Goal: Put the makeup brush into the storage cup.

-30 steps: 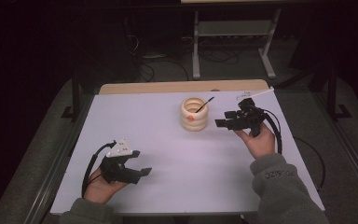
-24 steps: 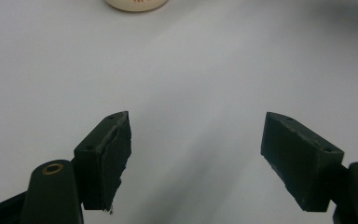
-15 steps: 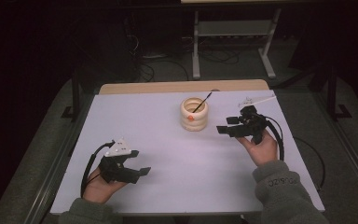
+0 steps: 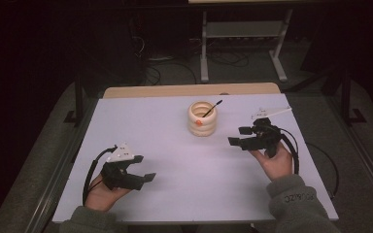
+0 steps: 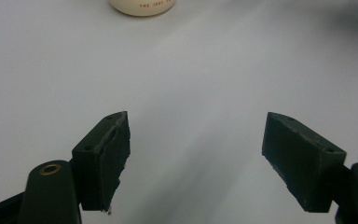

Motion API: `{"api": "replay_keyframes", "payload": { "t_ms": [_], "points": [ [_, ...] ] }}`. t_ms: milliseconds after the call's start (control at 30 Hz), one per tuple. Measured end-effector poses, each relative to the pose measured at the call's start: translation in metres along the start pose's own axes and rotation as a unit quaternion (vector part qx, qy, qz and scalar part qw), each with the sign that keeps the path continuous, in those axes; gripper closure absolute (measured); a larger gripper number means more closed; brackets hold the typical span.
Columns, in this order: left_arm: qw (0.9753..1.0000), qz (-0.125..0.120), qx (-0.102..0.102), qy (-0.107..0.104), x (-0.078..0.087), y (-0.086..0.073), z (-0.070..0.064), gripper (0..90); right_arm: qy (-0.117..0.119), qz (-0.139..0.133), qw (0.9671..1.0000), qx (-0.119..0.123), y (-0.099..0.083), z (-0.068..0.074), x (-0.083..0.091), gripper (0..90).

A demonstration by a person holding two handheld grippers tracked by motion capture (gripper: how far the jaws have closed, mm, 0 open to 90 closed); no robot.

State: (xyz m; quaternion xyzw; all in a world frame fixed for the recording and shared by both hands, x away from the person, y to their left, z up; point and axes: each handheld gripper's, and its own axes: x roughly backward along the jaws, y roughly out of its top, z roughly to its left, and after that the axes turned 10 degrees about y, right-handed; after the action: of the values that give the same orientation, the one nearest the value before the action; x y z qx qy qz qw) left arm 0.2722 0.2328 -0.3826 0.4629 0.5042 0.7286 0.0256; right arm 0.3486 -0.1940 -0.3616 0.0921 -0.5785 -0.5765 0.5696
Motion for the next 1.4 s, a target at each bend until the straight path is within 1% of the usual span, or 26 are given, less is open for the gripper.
{"api": "replay_keyframes", "payload": {
  "t_ms": [33,100,167,200,367,433,467,500,567,600,633,700,767,1200,1233,1300,1400],
  "points": [
    [1.0000,-0.003,0.006,0.000,0.000,0.000,0.000,23.0,0.000,-0.002,1.0000,0.000,-0.001,0.001,0.001,33.3],
    [1.0000,-0.005,0.007,-0.001,0.000,0.000,0.000,22.6,0.000,-0.003,1.0000,-0.001,-0.005,0.002,0.002,32.6],
    [1.0000,-0.007,0.005,0.000,0.001,0.000,0.001,22.4,-0.004,0.004,1.0000,0.002,-0.007,0.005,0.002,31.5],
    [1.0000,-0.008,0.005,0.001,0.001,0.000,0.000,22.3,-0.007,0.004,0.9999,0.009,-0.008,0.006,0.002,31.5],
    [0.9999,-0.009,0.007,0.001,0.001,-0.001,0.000,22.0,-0.009,0.000,0.9999,0.013,-0.015,0.010,0.005,30.5],
    [0.9999,-0.008,0.009,0.001,0.001,-0.001,0.000,21.6,-0.010,0.003,0.9999,0.007,-0.017,0.011,0.006,29.6],
    [1.0000,-0.006,0.006,0.001,0.001,-0.001,0.001,21.5,-0.012,0.001,0.9999,0.010,-0.019,0.010,0.007,28.5],
    [0.9999,-0.005,0.009,0.001,0.001,-0.002,0.001,21.4,-0.014,0.004,0.9999,0.004,-0.020,0.010,0.007,26.6],
    [0.9999,-0.004,0.010,0.001,0.001,-0.002,0.001,21.2,-0.013,0.004,0.9999,0.001,-0.023,0.010,0.008,27.6],
    [0.9999,-0.006,0.013,0.001,0.001,-0.002,0.001,21.2,-0.016,0.006,0.9998,0.002,-0.025,0.010,0.009,27.6],
    [0.9999,-0.004,0.009,0.002,0.001,-0.002,0.001,21.1,-0.016,0.006,0.9999,0.001,-0.027,0.010,0.009,27.6],
    [0.9999,-0.004,0.010,0.002,0.001,-0.002,0.002,21.0,-0.018,0.004,0.9998,-0.003,-0.031,0.010,0.010,27.8],
    [1.0000,-0.004,0.008,0.002,0.001,-0.003,0.002,21.0,-0.027,0.012,0.9996,-0.004,-0.034,0.011,0.011,27.7],
    [0.9999,0.000,0.011,0.003,0.000,-0.004,0.002,20.8,-0.031,-0.007,0.9993,-0.021,-0.061,0.009,0.022,26.5],
    [1.0000,0.003,0.008,0.003,0.001,-0.005,0.002,20.7,-0.031,-0.007,0.9992,-0.024,-0.064,0.009,0.023,26.4],
    [0.9999,0.000,0.013,0.002,0.000,-0.006,0.002,20.7,-0.032,-0.007,0.9991,-0.027,-0.068,0.010,0.023,26.5],
    [1.0000,0.004,0.007,0.003,0.000,-0.007,0.003,20.6,-0.031,-0.007,0.9991,-0.027,-0.075,0.009,0.023,26.4]
  ]
}}
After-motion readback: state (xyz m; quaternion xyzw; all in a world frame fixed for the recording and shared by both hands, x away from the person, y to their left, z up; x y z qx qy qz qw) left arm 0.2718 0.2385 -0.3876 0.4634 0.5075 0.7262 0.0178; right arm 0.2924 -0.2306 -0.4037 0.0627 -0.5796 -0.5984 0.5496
